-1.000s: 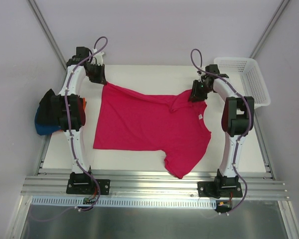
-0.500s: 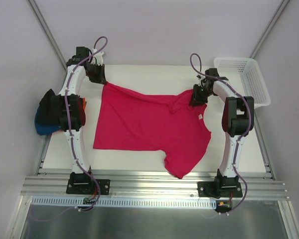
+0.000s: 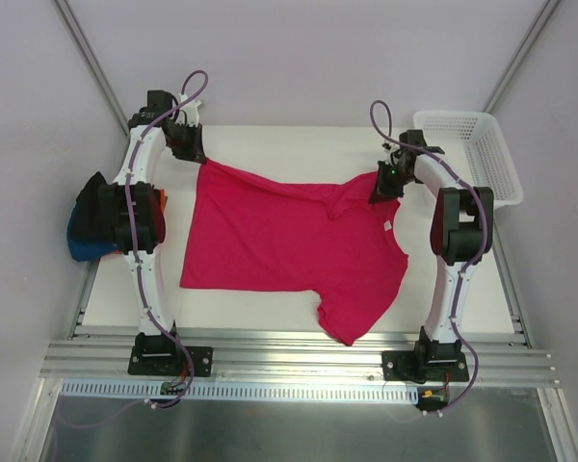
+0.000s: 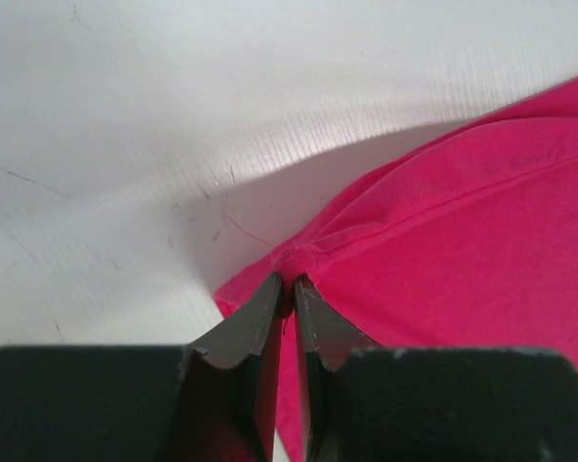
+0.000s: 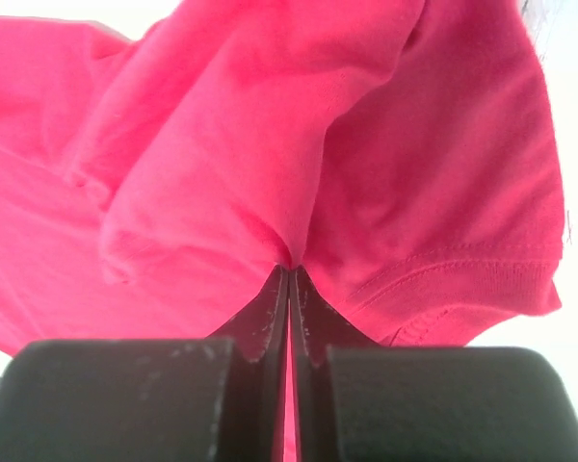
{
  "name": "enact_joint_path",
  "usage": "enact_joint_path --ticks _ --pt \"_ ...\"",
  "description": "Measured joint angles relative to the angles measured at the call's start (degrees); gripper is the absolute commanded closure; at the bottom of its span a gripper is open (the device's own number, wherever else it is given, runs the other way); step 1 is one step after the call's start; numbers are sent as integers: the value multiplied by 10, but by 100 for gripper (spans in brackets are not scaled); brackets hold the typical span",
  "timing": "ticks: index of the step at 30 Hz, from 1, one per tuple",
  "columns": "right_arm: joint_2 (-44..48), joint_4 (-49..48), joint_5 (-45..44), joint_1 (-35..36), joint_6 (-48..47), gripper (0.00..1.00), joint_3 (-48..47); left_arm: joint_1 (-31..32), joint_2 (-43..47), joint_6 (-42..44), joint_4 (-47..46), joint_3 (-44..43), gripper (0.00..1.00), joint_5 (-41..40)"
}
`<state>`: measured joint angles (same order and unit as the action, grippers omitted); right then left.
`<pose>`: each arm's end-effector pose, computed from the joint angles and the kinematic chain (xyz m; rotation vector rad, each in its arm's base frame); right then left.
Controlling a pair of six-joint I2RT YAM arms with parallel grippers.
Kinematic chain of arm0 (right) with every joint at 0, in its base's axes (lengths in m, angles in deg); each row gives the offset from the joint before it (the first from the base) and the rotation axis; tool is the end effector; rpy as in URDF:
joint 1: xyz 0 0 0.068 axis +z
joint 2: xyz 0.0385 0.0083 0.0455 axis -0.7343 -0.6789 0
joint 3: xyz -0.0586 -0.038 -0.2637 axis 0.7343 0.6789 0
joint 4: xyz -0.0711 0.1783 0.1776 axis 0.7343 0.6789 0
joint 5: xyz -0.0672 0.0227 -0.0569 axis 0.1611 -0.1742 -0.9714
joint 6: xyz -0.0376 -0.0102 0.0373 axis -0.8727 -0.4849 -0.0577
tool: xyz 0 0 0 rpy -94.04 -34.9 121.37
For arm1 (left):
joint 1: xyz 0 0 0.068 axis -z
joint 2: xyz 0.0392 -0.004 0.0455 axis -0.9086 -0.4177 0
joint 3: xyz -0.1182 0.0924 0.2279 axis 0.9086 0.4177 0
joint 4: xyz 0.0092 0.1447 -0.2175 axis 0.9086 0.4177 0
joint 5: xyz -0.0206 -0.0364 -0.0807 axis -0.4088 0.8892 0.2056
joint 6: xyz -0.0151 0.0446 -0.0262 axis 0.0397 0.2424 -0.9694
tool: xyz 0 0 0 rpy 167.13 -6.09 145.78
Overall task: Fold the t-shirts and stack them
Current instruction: Fold the flattened tshirt in 1/3 of the way
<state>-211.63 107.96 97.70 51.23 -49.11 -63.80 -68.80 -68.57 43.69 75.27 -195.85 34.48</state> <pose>0.4628 0.0455 0.1823 -0.3826 2.5796 0.4818 0.5021 0.0147 0.2703 0.3871 2.3324 -0.4317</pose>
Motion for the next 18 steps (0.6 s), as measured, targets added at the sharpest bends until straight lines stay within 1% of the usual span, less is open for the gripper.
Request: enact_joint_path --ticks 7,13,18 --pt "49 17 8 0 5 100 -2 -3 0 8 -1 5 90 -1" --pt "107 28 16 0 7 100 -2 -4 0 28 -2 46 91 -7" --pt "132 33 17 0 7 100 4 -4 0 36 1 73 91 -7"
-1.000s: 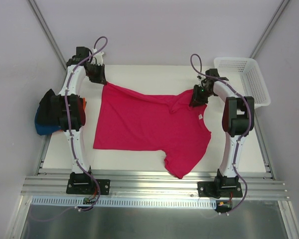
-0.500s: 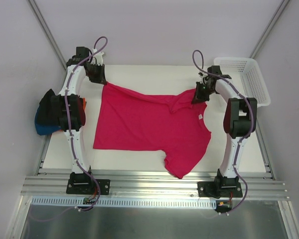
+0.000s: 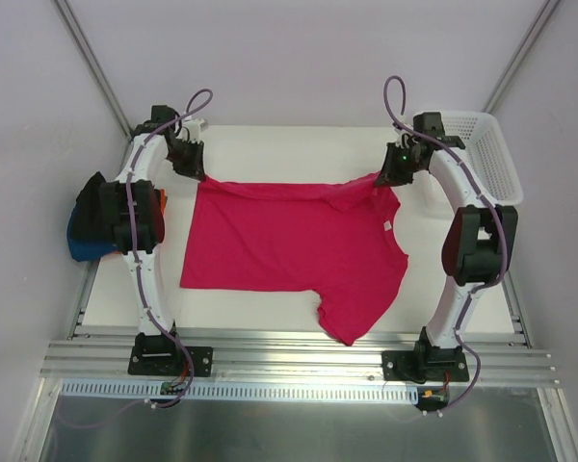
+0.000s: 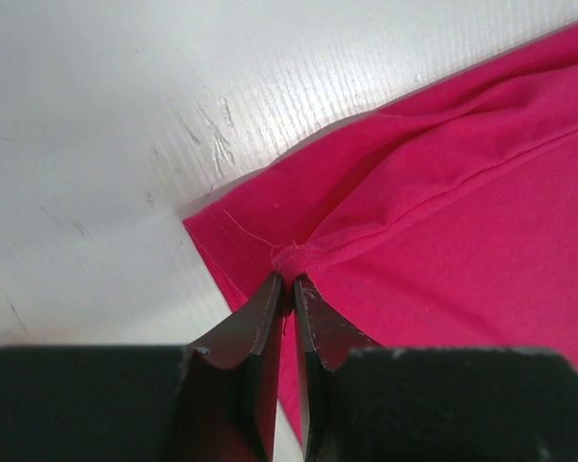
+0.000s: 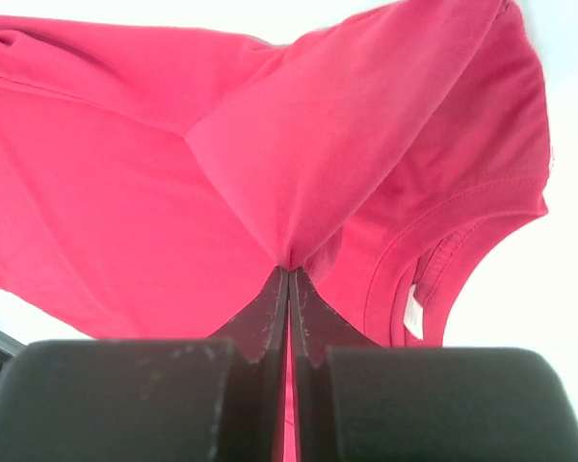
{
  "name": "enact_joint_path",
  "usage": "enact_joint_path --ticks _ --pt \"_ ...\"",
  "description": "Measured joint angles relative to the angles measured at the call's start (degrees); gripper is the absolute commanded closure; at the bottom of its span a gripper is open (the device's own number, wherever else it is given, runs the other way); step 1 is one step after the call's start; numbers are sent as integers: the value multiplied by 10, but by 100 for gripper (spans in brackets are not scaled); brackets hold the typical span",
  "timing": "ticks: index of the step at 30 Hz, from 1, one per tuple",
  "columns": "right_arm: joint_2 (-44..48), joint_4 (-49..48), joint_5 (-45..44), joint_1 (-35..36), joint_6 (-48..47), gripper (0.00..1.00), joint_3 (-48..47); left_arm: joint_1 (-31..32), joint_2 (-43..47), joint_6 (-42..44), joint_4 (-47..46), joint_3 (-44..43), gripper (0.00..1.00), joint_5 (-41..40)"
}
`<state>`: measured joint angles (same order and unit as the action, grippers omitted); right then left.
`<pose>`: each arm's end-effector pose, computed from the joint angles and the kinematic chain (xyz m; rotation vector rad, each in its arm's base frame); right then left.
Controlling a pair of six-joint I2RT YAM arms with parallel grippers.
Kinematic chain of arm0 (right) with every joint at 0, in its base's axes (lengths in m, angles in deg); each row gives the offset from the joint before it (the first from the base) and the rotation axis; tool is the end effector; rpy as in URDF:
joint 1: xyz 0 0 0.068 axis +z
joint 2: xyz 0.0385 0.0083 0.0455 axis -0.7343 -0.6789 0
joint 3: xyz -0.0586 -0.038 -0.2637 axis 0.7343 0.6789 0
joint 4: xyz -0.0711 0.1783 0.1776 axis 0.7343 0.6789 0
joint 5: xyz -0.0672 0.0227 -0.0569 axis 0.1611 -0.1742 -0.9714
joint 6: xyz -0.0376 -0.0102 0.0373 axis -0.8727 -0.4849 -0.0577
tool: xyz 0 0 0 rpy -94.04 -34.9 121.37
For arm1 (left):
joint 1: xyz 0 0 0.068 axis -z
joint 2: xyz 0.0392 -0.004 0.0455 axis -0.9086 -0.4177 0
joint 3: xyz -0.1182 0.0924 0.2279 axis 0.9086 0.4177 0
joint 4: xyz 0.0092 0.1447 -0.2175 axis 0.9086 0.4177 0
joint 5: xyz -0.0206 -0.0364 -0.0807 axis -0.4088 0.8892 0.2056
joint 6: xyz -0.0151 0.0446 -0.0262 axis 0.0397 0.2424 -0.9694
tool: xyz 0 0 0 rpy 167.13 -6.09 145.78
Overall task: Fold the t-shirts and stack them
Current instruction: Fold the flattened tshirt in 1/3 of the way
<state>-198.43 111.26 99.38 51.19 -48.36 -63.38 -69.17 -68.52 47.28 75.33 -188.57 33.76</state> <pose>0.4298 0.0438 0.2761 -0.3962 2.4130 0.4870 0.4929 0.0177 0.2305 0.4288 2.4391 -0.4330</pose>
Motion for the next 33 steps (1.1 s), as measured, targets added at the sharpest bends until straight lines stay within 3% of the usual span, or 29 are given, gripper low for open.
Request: enact_joint_path --ticks 15,33 --pt "74 21 0 0 2 100 50 0 84 16 1 41 91 -6" --pt "162 36 2 0 2 100 122 0 108 28 3 120 91 -6"
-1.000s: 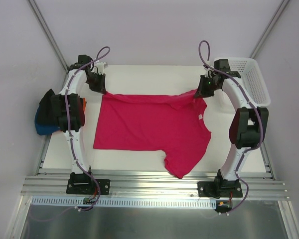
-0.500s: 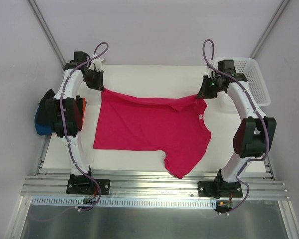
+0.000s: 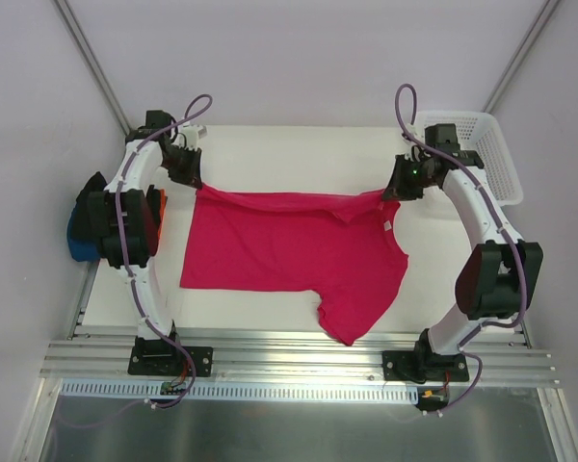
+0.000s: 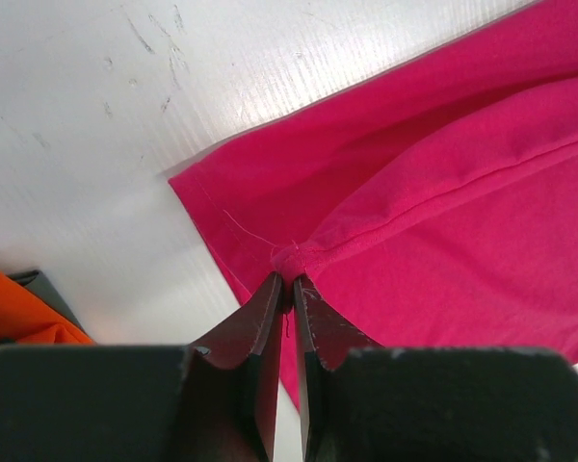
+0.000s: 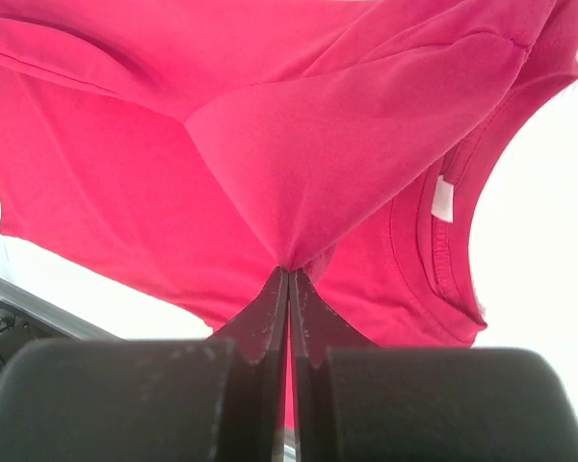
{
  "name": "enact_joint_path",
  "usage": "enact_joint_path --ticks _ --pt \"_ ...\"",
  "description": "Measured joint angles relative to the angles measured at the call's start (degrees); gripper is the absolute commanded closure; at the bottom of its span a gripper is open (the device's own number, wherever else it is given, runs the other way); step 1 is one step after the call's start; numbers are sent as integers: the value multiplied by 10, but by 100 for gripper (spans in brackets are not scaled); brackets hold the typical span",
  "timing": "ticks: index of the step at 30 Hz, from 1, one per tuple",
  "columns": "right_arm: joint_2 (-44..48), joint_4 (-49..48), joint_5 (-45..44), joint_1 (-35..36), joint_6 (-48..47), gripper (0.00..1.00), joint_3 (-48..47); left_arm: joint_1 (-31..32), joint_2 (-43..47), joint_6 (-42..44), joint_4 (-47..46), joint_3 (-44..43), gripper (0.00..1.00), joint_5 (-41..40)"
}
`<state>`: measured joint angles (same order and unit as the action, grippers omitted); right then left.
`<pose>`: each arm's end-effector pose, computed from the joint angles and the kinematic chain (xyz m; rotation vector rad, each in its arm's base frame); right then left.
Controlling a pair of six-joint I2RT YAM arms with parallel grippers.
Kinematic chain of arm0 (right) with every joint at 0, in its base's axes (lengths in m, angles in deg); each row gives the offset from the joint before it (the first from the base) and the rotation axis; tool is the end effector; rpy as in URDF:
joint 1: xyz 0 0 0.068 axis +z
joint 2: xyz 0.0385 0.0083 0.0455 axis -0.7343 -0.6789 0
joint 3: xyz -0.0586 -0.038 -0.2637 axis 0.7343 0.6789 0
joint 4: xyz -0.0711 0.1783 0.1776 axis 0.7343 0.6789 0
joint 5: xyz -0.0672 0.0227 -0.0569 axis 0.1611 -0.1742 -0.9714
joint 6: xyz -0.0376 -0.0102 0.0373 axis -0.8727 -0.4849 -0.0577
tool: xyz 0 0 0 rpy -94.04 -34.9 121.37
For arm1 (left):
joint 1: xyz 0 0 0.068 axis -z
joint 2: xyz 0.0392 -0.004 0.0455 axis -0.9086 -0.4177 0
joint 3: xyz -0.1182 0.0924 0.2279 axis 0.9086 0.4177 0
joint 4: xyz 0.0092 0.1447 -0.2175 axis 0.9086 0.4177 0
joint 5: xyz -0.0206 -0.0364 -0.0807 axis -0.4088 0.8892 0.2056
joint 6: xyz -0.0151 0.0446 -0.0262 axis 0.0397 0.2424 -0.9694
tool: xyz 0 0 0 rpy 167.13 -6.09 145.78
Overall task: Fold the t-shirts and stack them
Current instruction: Fold the flattened tshirt in 1/3 of the way
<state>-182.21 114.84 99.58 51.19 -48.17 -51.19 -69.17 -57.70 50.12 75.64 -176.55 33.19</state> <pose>0.3573 0.0389 0.3110 -0.3946 2.4054 0.4910 0.4488 0.0151 0.2505 0.4819 2.4517 -0.4107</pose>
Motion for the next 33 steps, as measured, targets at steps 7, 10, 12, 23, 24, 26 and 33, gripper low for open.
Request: enact_joint_path --ticks 7,10,12,23,24,26,33 --pt "16 3 0 0 0 100 14 0 14 0 0 4 91 0" --pt "20 3 2 0 0 100 23 0 16 0 -1 7 91 0" --pt "21 5 3 0 -1 100 29 0 16 1 -1 12 91 0" --pt "26 5 8 0 -4 99 70 0 18 0 -1 39 91 -1" --pt "26 5 8 0 -4 100 74 0 18 0 -1 44 91 -1" --pt "26 4 9 -1 -5 100 87 0 18 -1 -1 52 91 -3" --pt "14 1 6 -18 -22 100 116 0 18 -4 0 72 91 -11"
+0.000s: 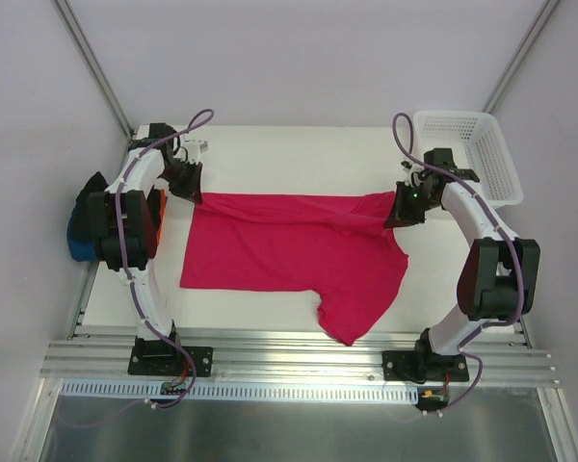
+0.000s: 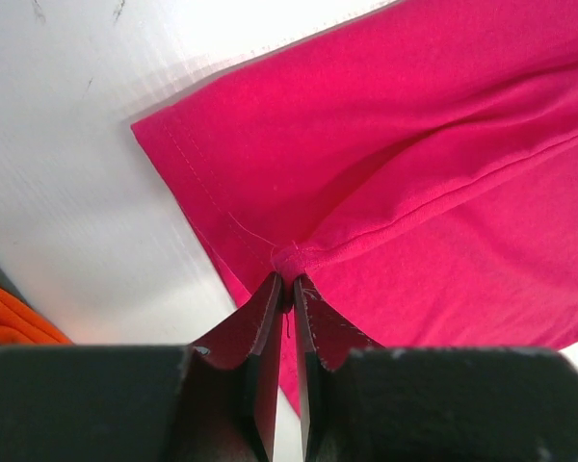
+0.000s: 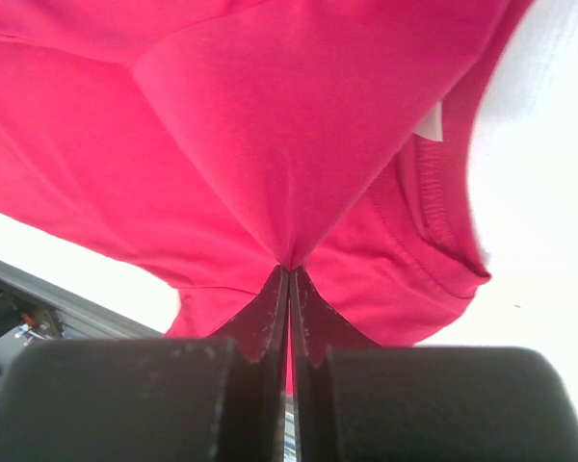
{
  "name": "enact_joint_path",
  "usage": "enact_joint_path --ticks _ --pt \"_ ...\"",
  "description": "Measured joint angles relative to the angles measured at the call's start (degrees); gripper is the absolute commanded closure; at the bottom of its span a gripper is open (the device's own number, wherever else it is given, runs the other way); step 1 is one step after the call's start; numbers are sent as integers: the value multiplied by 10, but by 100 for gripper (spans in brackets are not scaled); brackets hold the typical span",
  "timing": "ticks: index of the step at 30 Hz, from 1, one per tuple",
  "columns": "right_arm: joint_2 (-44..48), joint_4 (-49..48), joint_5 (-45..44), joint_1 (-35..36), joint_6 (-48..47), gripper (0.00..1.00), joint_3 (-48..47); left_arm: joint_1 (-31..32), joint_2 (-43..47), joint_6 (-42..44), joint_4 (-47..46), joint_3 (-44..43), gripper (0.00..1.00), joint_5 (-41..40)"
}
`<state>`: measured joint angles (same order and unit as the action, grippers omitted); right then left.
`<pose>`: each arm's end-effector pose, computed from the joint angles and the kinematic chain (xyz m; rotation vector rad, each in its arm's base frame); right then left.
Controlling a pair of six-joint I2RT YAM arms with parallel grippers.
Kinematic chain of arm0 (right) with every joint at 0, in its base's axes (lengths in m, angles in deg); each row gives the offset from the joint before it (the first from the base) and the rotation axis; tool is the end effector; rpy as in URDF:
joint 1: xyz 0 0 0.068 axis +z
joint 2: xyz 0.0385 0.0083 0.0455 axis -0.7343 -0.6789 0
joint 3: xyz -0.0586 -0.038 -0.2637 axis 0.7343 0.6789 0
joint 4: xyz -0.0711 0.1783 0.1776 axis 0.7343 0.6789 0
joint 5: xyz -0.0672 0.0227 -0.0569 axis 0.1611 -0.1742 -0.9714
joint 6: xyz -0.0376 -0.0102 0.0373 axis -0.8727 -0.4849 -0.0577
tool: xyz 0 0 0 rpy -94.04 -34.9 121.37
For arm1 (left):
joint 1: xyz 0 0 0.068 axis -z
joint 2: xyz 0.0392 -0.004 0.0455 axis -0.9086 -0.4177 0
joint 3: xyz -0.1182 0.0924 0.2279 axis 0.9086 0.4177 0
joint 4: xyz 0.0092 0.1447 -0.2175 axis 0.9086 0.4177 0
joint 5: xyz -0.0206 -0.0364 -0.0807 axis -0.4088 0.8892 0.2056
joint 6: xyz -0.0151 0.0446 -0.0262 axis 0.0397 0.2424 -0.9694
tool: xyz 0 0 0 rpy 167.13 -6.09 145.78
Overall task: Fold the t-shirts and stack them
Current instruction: Fold the flattened tshirt in 1/3 of the way
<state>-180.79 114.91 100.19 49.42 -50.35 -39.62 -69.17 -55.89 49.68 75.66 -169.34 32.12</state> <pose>0.3351 0.0274 0.2567 -0.3810 2.5674 0.5206 0.4309 0.0145 0.2255 0.4555 2.5506 -0.4297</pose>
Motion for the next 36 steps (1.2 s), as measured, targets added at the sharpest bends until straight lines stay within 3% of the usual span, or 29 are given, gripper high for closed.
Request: enact_joint_path --ticks 10,14,17,21,24,25,26,34,36 --pt "-47 -9 -33 -12 -30 100 4 0 0 -13 -1 4 89 -12" --pt "-57 -9 -41 -12 -35 99 4 0 -2 -13 0 13 86 -24" --pt "-57 -11 -49 -12 -39 98 8 0 -6 -14 2 14 78 -32" --pt "-58 -12 -65 -12 -42 74 16 0 -10 -21 10 14 59 -40" --pt "-58 -11 -79 -12 -48 54 16 0 -14 -29 18 14 57 -43" --pt "-58 -10 -84 -12 -51 50 16 0 -14 -29 21 14 49 -44" --pt "-58 -8 -88 -12 -52 45 16 0 -14 -28 23 14 47 -45" --pt "-46 1 -100 -13 -53 41 9 -1 -5 -27 35 14 46 -45" --pt "-34 6 -94 -10 -53 41 -1 -4 5 -26 38 14 39 -33"
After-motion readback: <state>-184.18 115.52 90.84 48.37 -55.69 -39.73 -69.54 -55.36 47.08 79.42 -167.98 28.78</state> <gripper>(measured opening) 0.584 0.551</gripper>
